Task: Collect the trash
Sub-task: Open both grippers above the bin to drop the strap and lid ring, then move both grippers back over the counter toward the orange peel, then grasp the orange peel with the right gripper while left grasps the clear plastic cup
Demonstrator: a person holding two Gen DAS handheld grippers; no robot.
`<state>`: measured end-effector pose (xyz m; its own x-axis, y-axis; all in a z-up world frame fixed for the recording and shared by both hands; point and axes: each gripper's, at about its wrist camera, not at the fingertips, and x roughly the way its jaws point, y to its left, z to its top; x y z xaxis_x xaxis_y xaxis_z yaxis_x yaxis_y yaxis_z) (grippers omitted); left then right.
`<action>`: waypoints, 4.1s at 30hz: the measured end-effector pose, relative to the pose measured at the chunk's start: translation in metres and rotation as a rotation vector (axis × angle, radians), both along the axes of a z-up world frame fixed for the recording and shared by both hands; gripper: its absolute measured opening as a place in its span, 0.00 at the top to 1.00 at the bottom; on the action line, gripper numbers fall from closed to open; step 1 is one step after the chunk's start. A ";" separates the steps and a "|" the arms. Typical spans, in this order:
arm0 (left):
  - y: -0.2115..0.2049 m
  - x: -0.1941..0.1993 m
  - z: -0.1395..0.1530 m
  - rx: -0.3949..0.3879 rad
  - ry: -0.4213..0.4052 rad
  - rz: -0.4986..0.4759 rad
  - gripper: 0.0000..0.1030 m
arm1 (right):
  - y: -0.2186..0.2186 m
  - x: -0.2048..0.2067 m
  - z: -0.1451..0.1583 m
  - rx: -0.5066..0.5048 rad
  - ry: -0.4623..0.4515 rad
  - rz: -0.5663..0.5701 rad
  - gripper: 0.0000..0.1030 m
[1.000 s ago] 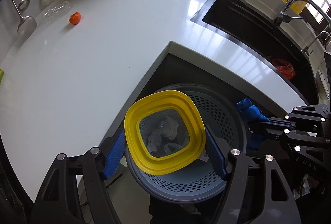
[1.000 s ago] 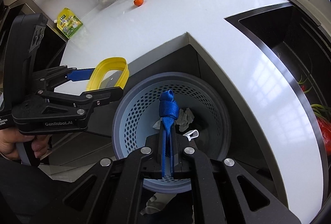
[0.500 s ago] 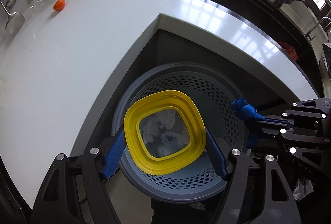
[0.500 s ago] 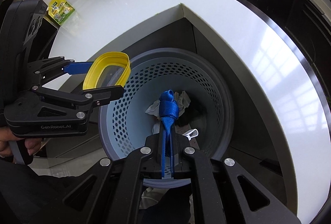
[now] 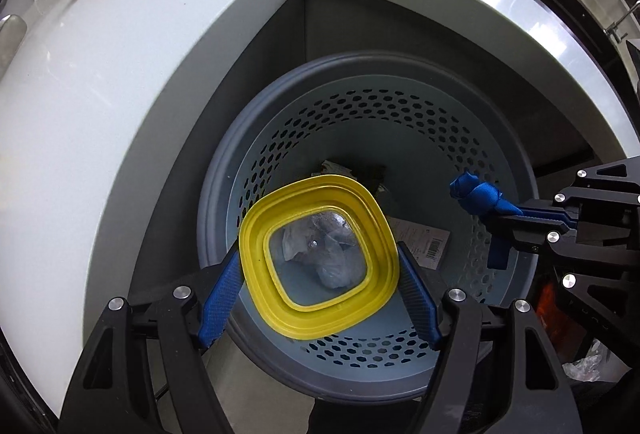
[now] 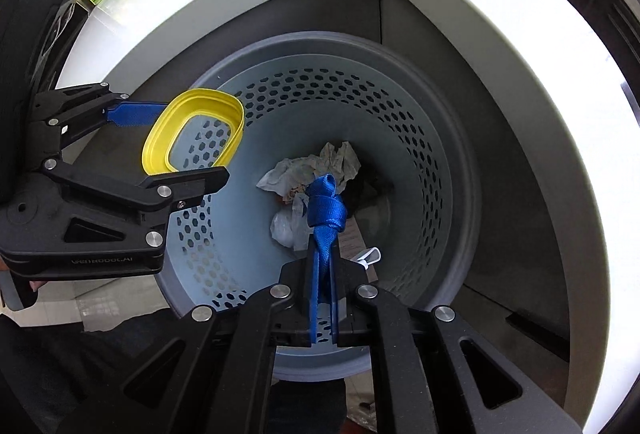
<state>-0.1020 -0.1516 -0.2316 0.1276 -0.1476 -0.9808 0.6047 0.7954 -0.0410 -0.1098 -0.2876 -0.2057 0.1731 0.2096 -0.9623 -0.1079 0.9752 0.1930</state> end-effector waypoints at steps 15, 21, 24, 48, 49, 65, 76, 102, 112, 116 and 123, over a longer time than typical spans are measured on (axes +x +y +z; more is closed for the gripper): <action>-0.011 0.013 -0.014 0.025 0.010 -0.041 0.14 | -0.004 0.002 -0.010 -0.024 0.006 -0.039 0.45; -0.011 0.019 -0.005 0.016 -0.009 -0.034 0.09 | -0.008 0.005 -0.007 -0.029 -0.003 -0.041 0.45; -0.009 0.022 -0.001 0.003 -0.009 -0.027 0.07 | -0.009 0.005 -0.002 -0.026 -0.013 -0.043 0.44; 0.097 0.117 0.121 -0.088 -0.254 0.278 0.07 | 0.027 0.107 0.119 0.041 -0.286 0.043 0.44; 0.104 0.124 0.124 -0.088 -0.265 0.288 0.07 | 0.032 0.115 0.121 0.041 -0.292 0.054 0.44; 0.185 0.231 0.155 -0.085 -0.357 0.397 0.06 | 0.105 0.273 0.134 0.047 -0.368 0.111 0.42; 0.215 0.277 0.147 -0.096 -0.342 0.444 0.06 | 0.132 0.379 0.104 -0.012 -0.341 0.076 0.41; 0.174 0.407 0.123 -0.140 -0.356 0.403 0.06 | 0.112 0.384 0.108 -0.034 -0.338 0.092 0.85; 0.129 0.472 0.095 -0.076 -0.330 0.376 0.06 | 0.078 0.365 0.127 -0.046 -0.352 0.027 0.85; 0.117 0.486 0.083 -0.007 -0.344 0.360 0.06 | 0.075 0.361 0.131 -0.053 -0.351 0.030 0.85; 0.127 0.511 0.061 0.008 -0.297 0.405 0.21 | 0.077 0.352 0.134 -0.055 -0.346 0.051 0.85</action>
<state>0.4086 -0.0244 -0.1711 0.4471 -0.0210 -0.8942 0.2319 0.9683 0.0932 0.2418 -0.2109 -0.0717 0.4819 0.1757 -0.8584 -0.2064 0.9749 0.0837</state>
